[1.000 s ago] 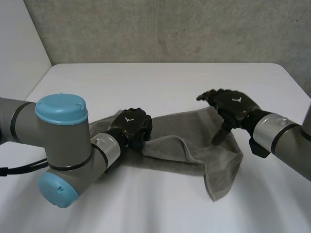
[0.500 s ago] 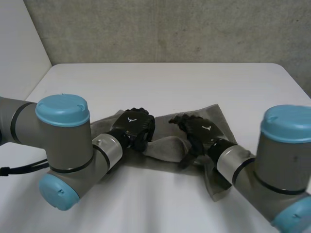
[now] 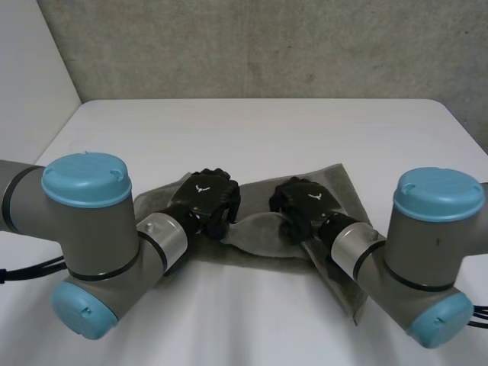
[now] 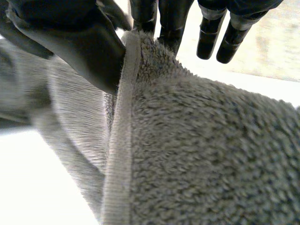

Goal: Fold the towel.

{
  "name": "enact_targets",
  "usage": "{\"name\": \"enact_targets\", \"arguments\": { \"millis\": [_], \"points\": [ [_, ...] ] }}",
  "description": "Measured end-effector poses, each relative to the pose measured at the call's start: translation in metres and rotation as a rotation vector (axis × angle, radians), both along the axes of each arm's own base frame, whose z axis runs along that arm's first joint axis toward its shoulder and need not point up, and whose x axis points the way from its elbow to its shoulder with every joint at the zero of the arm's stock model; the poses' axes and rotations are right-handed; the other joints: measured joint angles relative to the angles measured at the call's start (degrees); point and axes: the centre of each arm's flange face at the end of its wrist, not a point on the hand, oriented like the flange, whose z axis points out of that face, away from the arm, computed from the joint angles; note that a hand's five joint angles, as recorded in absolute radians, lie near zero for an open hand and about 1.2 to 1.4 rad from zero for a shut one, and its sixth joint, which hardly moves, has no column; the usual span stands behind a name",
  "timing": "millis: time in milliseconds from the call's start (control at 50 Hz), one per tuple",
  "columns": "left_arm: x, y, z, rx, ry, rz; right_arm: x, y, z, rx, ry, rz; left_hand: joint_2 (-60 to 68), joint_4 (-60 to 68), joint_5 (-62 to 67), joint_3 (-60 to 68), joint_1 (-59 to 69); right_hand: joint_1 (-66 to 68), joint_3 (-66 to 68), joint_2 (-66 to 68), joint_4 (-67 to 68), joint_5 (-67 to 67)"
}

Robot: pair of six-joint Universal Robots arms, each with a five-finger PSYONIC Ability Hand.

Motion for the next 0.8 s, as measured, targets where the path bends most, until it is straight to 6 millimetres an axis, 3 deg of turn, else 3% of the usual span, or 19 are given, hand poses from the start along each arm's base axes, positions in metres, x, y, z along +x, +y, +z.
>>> {"name": "enact_targets", "arguments": {
  "millis": [60,100,180,260,380,540,680,800],
  "points": [
    [0.000,-0.001,-0.001,-0.001,0.001,0.001,-0.004,0.010,0.006,-0.011,0.022,0.091,-0.11,0.00,-0.10,0.00,-0.08,0.00,0.00,0.00,0.00,0.01],
    [0.000,-0.001,-0.001,-0.002,0.001,0.002,-0.009,0.013,0.007,-0.011,0.049,0.133,-6.99,0.00,-7.33,0.00,-4.99,0.00,0.00,0.00,0.00,0.01],
    [0.001,-0.004,-0.001,-0.007,-0.001,0.003,-0.030,0.017,0.006,0.007,0.146,0.212,-37.80,0.00,-38.84,0.00,-35.17,0.00,0.00,0.00,0.00,0.02],
    [0.000,-0.008,0.000,-0.023,0.000,0.000,-0.051,0.015,0.003,0.015,0.237,0.248,-47.56,0.00,-49.66,0.00,-44.49,0.00,0.00,0.00,0.00,0.02],
    [-0.004,-0.015,0.006,-0.077,0.002,-0.011,-0.072,0.005,-0.001,0.006,0.304,0.233,-54.01,0.00,-56.56,0.00,-49.64,0.00,0.00,0.00,0.00,0.03],
    [-0.012,-0.021,0.009,-0.164,-0.045,-0.076,-0.075,0.007,-0.004,0.008,0.288,0.254,-58.36,0.00,-60.77,0.00,-53.51,0.01,0.00,0.00,0.00,0.03],
    [-0.025,-0.021,0.000,-0.195,-0.106,-0.235,-0.070,0.016,-0.001,-0.007,0.259,0.310,-58.36,0.00,-60.77,0.00,-53.52,0.01,0.00,0.01,0.00,0.06],
    [-0.028,-0.018,-0.016,-0.107,-0.180,-0.334,-0.072,0.015,0.005,-0.058,0.272,0.319,-58.15,0.00,-58.64,0.00,-53.51,0.01,0.00,0.01,0.00,0.06]
  ]
}}
